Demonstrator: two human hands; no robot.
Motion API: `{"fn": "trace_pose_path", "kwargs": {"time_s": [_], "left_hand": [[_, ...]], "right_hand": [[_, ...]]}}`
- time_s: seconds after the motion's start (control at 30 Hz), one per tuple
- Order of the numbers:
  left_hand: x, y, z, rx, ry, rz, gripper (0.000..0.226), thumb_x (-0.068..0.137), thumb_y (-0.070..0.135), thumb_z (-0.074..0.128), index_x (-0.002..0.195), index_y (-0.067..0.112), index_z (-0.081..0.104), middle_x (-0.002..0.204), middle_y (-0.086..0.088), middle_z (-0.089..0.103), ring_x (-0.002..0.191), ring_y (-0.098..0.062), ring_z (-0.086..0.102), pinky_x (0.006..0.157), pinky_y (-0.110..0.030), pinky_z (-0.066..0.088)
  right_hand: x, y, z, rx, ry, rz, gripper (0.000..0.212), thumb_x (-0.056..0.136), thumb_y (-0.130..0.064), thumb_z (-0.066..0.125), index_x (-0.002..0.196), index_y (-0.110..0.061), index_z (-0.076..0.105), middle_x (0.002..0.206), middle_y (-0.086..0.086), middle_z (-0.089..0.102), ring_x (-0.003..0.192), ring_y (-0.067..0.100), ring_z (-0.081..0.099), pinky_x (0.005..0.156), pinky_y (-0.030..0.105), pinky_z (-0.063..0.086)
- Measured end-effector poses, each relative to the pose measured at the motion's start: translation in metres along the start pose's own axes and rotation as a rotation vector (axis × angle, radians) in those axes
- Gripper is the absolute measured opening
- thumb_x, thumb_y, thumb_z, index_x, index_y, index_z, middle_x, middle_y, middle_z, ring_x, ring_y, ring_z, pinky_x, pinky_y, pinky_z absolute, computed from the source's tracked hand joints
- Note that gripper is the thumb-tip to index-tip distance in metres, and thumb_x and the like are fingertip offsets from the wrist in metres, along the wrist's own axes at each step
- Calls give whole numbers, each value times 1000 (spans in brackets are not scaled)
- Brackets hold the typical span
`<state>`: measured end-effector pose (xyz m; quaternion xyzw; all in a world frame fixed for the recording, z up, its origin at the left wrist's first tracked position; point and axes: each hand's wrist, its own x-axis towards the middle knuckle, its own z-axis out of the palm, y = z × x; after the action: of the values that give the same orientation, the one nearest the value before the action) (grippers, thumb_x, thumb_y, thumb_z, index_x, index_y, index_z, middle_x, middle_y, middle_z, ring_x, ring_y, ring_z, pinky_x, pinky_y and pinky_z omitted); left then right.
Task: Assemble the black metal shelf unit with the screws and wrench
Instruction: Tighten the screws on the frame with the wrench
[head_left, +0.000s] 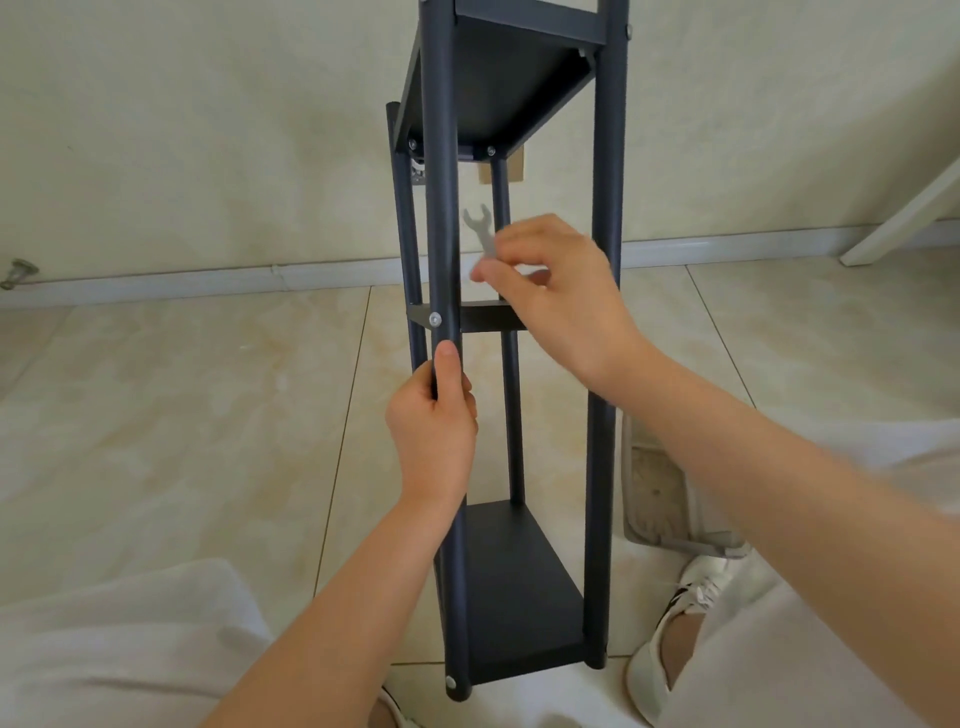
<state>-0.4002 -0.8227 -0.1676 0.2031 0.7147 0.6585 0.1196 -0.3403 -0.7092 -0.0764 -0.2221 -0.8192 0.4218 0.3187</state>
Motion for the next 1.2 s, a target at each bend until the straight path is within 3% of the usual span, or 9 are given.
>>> {"fn": "trace_pose_path", "kwargs": {"time_s": [0.17,0.33,0.57,0.67,0.8,0.93,1.03,1.1,1.2], "left_hand": [[6,-5,-6,111,68,78,61,106,45,37,66,1,52,53,-12,55,50,-30,54,53,-39,46],[7,-12,-6,214,90,189,57,108,39,33,67,6,53,52,-6,55,51,-17,53,55,-20,40],[14,-13,-5,248,108,213,53,109,34,35,67,7,52,57,-10,56,54,-19,53,55,-16,38],[19,-12,-7,258,115,206,54,109,33,35,66,6,51,57,-9,56,55,-19,54,55,-22,41],[24,-10,-9,240,118,184,53,109,33,34,64,10,47,60,-14,56,59,-29,55,59,-36,44],[24,-10,-13,225,128,175,55,108,38,33,64,9,49,60,-17,56,58,-31,55,56,-35,44],[25,-12,-18,223,132,166,57,104,46,29,63,13,48,58,-15,56,55,-32,57,57,-43,48],[25,-13,-20,216,128,149,58,100,52,26,63,13,48,57,-14,56,54,-32,57,56,-45,49],[25,-14,-23,220,131,134,63,94,59,23,64,12,50,56,-12,56,54,-30,58,57,-45,49]], "right_hand": [[-57,26,24,-36,149,94,15,97,-18,61,90,-9,71,85,-2,57,80,5,52,70,9,39],[-87,41,46,28,92,227,20,98,-16,58,90,-5,72,73,1,63,70,6,56,64,9,41],[-65,44,54,17,-22,328,24,97,-15,60,79,-5,72,57,0,56,50,3,48,56,7,39],[-50,41,53,37,-84,330,24,96,-14,59,83,0,74,58,10,56,45,4,43,51,9,37],[-36,40,54,51,-124,343,25,95,-12,59,83,3,74,52,4,46,41,4,39,46,7,34],[-26,40,61,57,-130,342,22,94,-14,60,84,-3,77,73,18,67,55,10,54,54,8,41],[-18,42,69,60,-131,327,26,92,-16,62,83,6,72,84,28,66,76,32,60,68,22,48],[-14,42,73,48,-146,302,29,91,-18,63,84,9,70,82,29,65,75,32,61,69,26,51],[-13,44,76,26,-177,288,30,92,-20,63,87,9,71,89,28,67,90,36,63,82,38,54]]}}
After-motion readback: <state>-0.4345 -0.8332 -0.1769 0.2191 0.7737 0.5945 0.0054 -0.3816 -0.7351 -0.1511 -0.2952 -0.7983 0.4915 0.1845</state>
